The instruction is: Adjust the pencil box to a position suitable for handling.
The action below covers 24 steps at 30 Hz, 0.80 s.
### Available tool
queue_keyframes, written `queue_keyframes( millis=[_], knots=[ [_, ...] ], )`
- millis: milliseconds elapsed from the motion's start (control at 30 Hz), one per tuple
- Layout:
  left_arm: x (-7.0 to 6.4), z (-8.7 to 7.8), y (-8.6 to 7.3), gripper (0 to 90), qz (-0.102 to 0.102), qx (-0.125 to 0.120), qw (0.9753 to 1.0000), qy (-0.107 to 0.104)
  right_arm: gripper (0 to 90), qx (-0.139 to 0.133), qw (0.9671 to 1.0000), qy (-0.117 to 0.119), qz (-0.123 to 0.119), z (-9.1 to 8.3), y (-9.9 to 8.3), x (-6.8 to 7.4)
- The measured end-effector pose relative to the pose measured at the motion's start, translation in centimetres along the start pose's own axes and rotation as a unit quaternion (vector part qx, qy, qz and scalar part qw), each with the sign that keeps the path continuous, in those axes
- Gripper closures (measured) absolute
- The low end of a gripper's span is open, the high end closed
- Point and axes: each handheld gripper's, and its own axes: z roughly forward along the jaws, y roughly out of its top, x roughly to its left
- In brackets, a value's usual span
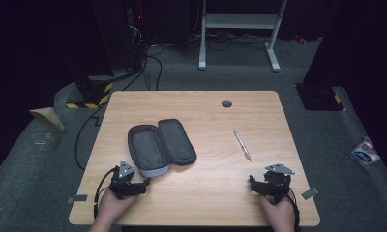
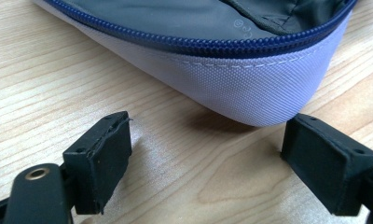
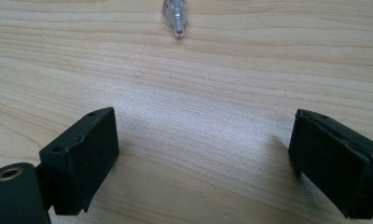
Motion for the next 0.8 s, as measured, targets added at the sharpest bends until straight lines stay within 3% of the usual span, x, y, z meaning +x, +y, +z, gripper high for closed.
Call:
queue_keyframes(
  millis=[200,300,333,467,600,667,800],
  knots=[
    [0.0,0.1,0.1,13.9,0.004,0.004,1.0000,-0.003,8.1,-0.001,1.0000,0.000,-0.002,0.0,-0.1,0.0],
    [0.0,0.1,0.1,13.9,0.003,0.004,1.0000,-0.003,8.1,0.002,1.0000,0.007,-0.004,-0.2,-0.1,0.1],
    [0.0,0.1,0.1,13.9,0.003,0.004,1.0000,-0.003,8.1,0.001,0.9997,0.019,-0.016,-0.2,-0.2,0.2],
    [0.1,0.0,0.2,14.2,0.003,0.010,0.9999,-0.003,8.2,0.001,0.9995,0.023,-0.020,-0.2,-0.2,0.3],
    [0.4,-0.2,0.1,15.4,-0.002,0.014,0.9999,0.003,10.5,-0.001,0.9995,0.024,-0.021,-0.3,-0.3,0.3],
    [1.0,-0.7,-0.1,20.7,-0.007,0.011,0.9999,-0.005,10.7,-0.002,0.9995,0.024,-0.022,-0.3,-0.3,0.3],
    [1.7,-1.3,-0.1,22.3,-0.018,-0.002,0.9998,-0.007,10.9,-0.002,0.9995,0.024,-0.021,-0.3,-0.3,0.3]
  ],
)
